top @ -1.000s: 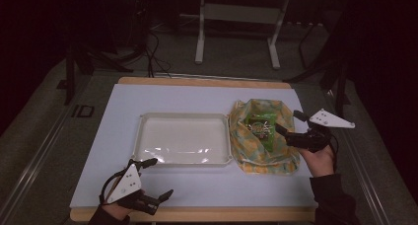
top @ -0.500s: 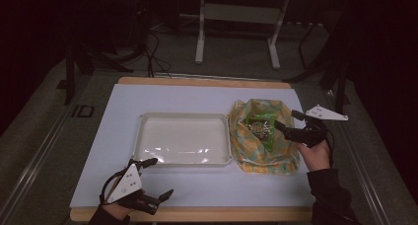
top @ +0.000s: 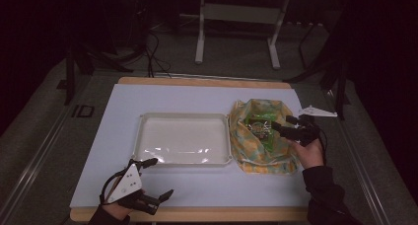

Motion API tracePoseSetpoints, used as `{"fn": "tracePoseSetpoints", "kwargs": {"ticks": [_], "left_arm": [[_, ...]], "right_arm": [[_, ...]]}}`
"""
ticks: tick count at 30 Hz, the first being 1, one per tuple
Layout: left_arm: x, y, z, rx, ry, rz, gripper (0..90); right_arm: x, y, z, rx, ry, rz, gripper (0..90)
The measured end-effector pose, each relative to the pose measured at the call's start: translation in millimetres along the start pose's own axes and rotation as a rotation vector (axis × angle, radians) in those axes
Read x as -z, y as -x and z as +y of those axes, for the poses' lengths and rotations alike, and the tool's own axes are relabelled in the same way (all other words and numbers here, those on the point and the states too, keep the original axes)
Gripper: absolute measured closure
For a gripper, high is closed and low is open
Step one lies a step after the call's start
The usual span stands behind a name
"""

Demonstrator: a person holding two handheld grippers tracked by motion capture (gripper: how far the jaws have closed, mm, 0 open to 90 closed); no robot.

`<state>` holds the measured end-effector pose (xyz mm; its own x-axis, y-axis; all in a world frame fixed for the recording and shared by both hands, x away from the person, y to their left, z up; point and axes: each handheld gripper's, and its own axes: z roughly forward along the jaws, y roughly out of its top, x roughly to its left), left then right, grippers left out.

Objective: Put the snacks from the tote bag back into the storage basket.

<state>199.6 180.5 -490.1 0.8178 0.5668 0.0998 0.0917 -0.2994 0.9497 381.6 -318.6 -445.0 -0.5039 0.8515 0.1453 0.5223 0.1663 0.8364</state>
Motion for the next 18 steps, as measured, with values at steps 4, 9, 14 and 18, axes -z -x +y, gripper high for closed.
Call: {"fn": "tracePoseSetpoints", "kwargs": {"ticks": [4,9,14,18], "left_arm": [[-0.3,0.1,-0.1,-0.001,-0.002,-0.001,0.5],[-0.6,0.1,-0.2,-0.005,-0.004,-0.002,0.5],[-0.9,0.1,-0.3,-0.006,-0.007,-0.004,0.5],[-1.1,0.0,-0.3,-0.006,-0.009,-0.005,0.5]], "right_arm": [[-8.6,3.3,-3.0,-0.041,-0.039,0.01,24.1],[-17.8,8.0,-5.6,-0.078,-0.074,0.007,24.2],[-27.5,14.1,-7.9,-0.123,-0.117,0.006,26.4],[-35.0,18.8,-9.8,-0.147,-0.146,0.018,31.3]]}}
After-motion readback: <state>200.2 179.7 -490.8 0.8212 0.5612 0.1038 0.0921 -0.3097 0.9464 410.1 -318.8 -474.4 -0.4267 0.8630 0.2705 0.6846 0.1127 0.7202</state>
